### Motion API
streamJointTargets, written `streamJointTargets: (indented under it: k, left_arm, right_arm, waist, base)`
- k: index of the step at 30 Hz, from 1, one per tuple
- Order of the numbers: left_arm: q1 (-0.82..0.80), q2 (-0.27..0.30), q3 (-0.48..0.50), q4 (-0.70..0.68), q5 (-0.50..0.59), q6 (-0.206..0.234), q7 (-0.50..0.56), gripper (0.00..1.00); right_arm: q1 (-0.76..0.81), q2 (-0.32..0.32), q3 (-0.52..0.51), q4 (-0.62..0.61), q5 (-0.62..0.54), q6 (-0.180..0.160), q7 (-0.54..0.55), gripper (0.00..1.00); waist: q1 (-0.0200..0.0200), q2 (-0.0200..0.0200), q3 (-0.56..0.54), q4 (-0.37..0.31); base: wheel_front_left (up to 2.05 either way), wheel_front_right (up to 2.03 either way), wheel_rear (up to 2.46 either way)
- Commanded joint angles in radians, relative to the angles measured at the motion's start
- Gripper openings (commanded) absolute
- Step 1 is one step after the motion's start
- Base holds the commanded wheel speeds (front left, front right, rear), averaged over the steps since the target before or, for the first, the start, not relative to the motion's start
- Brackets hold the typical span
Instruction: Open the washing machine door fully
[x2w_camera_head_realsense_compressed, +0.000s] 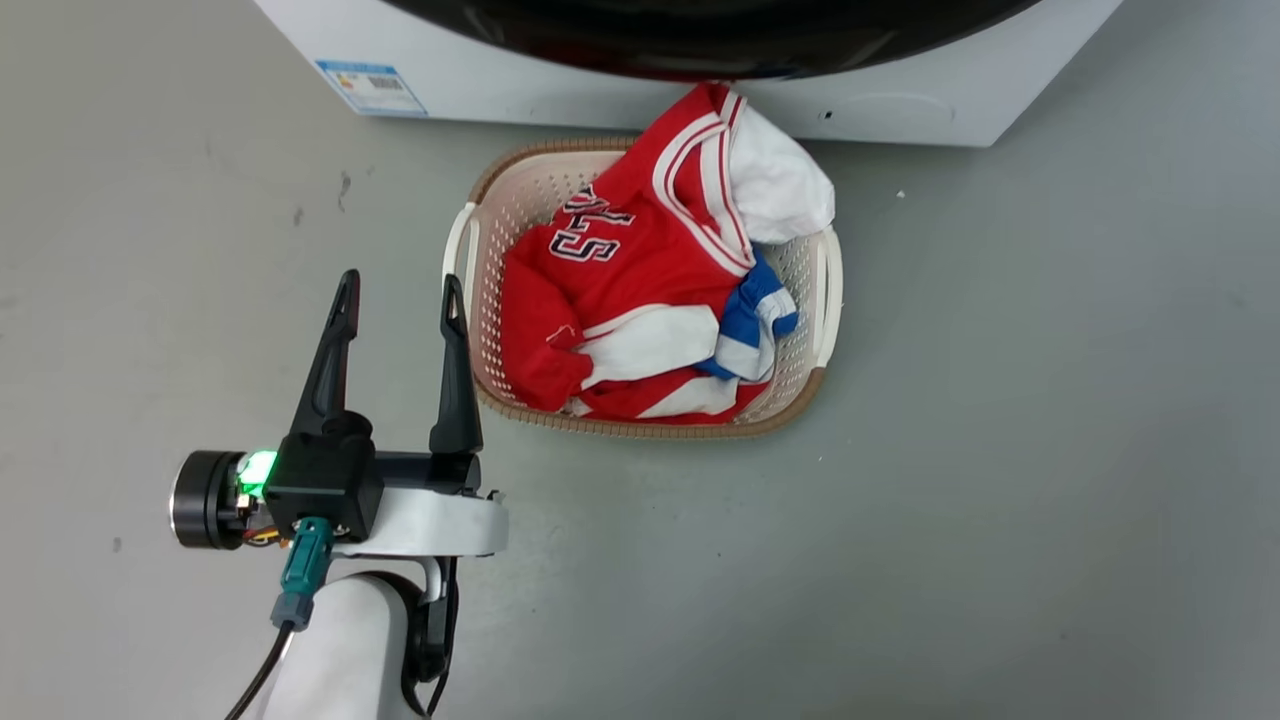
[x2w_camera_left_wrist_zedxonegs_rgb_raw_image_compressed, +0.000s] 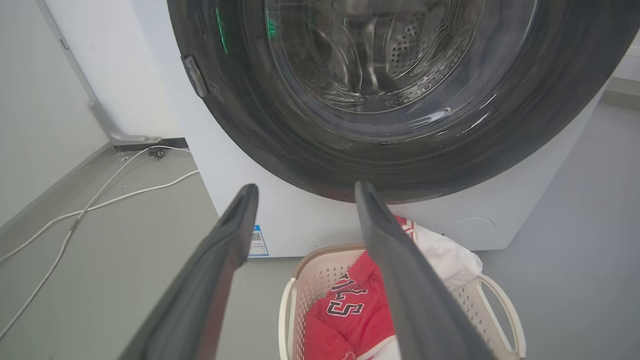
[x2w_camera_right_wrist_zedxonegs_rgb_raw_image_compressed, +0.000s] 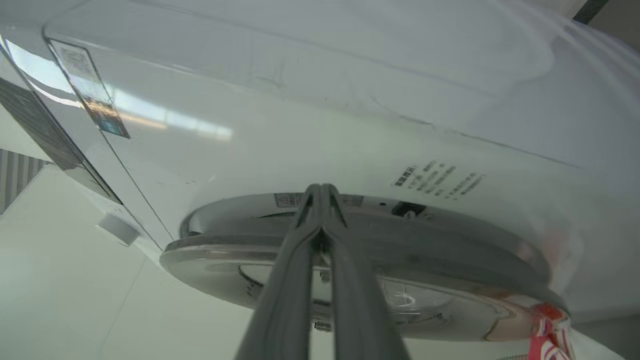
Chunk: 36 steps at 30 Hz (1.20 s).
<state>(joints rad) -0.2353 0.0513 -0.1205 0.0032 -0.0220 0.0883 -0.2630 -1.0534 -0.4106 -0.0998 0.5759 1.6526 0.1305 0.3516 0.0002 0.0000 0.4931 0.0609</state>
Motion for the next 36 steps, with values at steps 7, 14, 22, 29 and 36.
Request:
streamJointTargets:
  k: [7,14,22,29,36]
  left_arm:
    - [-0.045,-0.002,-0.019,-0.017,-0.012,0.017,-0.003,1.00]
    - [-0.064,-0.002,-0.034,-0.022,-0.018,0.025,-0.003,1.00]
    - [-0.085,-0.002,-0.044,-0.014,-0.025,0.026,-0.003,1.00]
    - [-0.069,-0.002,-0.032,-0.001,-0.023,0.023,-0.003,1.00]
    - [-0.045,-0.002,-0.014,0.006,-0.010,0.013,-0.003,1.00]
  right_arm:
    - [-0.160,-0.035,0.124,0.095,-0.094,0.000,0.090,0.00]
    - [-0.255,-0.030,0.194,0.159,-0.158,0.000,0.135,0.00]
    - [-0.290,-0.011,0.248,0.206,-0.207,0.000,0.174,0.00]
    - [-0.224,0.023,0.275,0.159,-0.192,0.003,0.228,0.00]
    - [-0.155,0.035,0.285,0.095,-0.166,0.006,0.276,0.00]
  waist:
    - [-0.0002,0.0000,0.075,0.030]
    - [-0.0002,0.0000,0.115,0.042]
    - [-0.0002,0.0000,0.135,0.052]
    - [-0.0002,0.0000,0.103,0.043]
    - [-0.0002,0.0000,0.053,0.024]
  base:
    - [0.00,0.00,0.00]
    - [0.00,0.00,0.00]
    - [0.00,0.00,0.00]
    - [0.00,0.00,0.00]
    - [0.00,0.00,0.00]
